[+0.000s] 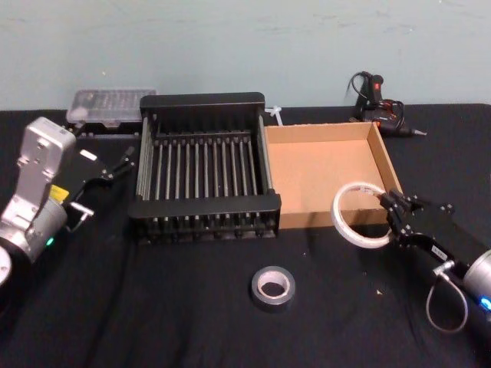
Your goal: Pick up the white tape and place it into the black box , Pick up the silver tape and place it into the brown box.
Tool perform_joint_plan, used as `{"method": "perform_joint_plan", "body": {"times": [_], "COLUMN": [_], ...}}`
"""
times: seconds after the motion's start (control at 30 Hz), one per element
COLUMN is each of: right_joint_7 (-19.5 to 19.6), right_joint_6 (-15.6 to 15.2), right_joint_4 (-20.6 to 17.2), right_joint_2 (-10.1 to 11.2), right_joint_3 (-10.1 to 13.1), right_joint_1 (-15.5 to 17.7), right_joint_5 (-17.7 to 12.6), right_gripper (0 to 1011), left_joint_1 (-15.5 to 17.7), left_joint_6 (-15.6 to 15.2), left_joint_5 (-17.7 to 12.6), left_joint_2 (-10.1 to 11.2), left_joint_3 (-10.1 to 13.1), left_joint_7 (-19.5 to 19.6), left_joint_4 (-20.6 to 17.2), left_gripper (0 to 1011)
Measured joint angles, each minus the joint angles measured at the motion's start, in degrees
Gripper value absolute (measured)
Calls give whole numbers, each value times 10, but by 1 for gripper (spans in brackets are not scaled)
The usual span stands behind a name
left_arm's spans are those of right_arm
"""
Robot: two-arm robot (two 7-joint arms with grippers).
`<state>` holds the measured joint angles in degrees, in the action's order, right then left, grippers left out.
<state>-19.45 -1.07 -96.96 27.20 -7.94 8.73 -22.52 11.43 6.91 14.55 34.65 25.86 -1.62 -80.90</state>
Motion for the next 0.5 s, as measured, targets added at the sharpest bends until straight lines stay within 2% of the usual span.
{"method": "perform_joint_plan", "body": {"times": [0.5], "right_joint_7": [10], "right_joint_6": [-14], "right_joint_4": [43], "right_joint_2": [-19], "right_joint_3": [-12], "right_joint_1": [-58], "right_joint_5": [4], "right_gripper": [98], "left_joint_1": [0], "left_joint_6": [0], "left_joint_5": [0], "left_joint_2": [0], "left_joint_3": [0], "left_joint_7": [0], "left_joint_4": [0], "left_gripper": [1001]}}
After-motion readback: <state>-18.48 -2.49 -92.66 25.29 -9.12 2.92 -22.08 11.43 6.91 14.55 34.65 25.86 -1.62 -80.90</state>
